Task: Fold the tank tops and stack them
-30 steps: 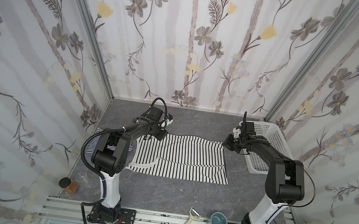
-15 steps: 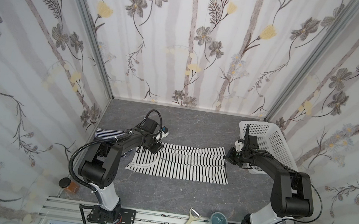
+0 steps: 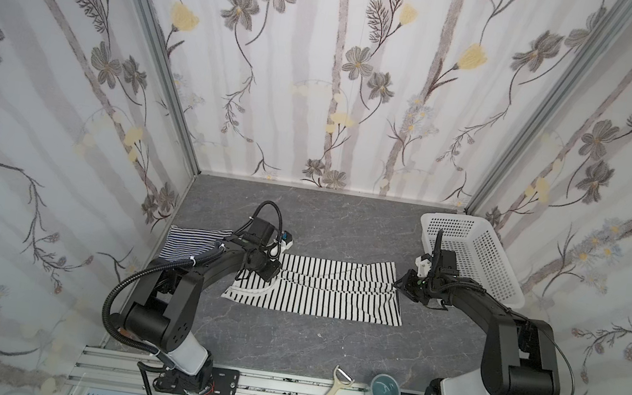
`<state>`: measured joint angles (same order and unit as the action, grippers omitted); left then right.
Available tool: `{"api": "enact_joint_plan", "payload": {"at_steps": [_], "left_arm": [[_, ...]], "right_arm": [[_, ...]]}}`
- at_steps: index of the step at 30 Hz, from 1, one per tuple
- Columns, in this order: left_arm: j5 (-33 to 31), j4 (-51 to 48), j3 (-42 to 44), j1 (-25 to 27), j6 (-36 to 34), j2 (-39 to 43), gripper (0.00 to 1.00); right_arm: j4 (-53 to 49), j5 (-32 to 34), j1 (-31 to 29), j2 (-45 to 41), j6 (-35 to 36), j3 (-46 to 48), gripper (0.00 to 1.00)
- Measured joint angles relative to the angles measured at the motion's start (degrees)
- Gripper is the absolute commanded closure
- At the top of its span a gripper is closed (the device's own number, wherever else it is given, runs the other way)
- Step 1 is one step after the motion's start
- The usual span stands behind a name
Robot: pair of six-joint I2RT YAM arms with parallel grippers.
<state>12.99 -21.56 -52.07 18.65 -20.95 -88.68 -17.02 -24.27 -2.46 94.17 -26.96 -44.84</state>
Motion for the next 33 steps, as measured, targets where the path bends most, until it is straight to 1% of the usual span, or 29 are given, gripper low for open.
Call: {"api": "enact_joint_plan", "payload": {"at_steps": [3, 6, 14, 18, 23, 27, 30, 33], "left_arm": [[-1.60, 0.37, -0.04, -0.02, 0.00, 1.81, 0.66], [-3.93, 0.61, -0.87, -0.33, 0.02, 0.22, 0.66], [-11.10, 4.22, -4.94, -2.43, 0.50, -9.79, 0.67], [-13.49, 5.49, -4.72, -3.17, 0.50, -11.02, 0.68], [-16.31, 6.10, -2.38, -4.52, -0.02, -10.82, 0.67], [-17.99, 6.27, -2.56, -4.61, -0.09, -11.02, 0.67], [-18.14, 5.31, -5.84, -4.61, -0.07, -13.46, 0.67], [-18.18, 4.26, -13.27, -3.98, -0.50, -19.30, 0.67]], "right_arm": [[-0.20, 1.01, -0.28, -3.08, -0.96, 0.15, 0.75], [-0.11, 1.68, -1.31, -3.56, -2.03, -0.92, 0.76], [2.05, 1.75, -5.73, 8.28, -4.00, -8.22, 0.79], [2.19, 2.38, -6.38, 11.61, -4.11, -9.35, 0.79], [2.16, 4.92, -6.47, 11.80, -4.48, -6.95, 0.79], [1.79, 6.10, -6.47, 9.51, -4.61, -3.45, 0.79], [2.56, 6.62, -6.47, 7.50, -5.55, -0.90, 0.79], [2.64, 7.26, -6.47, 5.18, -6.49, 1.27, 0.79]]}}
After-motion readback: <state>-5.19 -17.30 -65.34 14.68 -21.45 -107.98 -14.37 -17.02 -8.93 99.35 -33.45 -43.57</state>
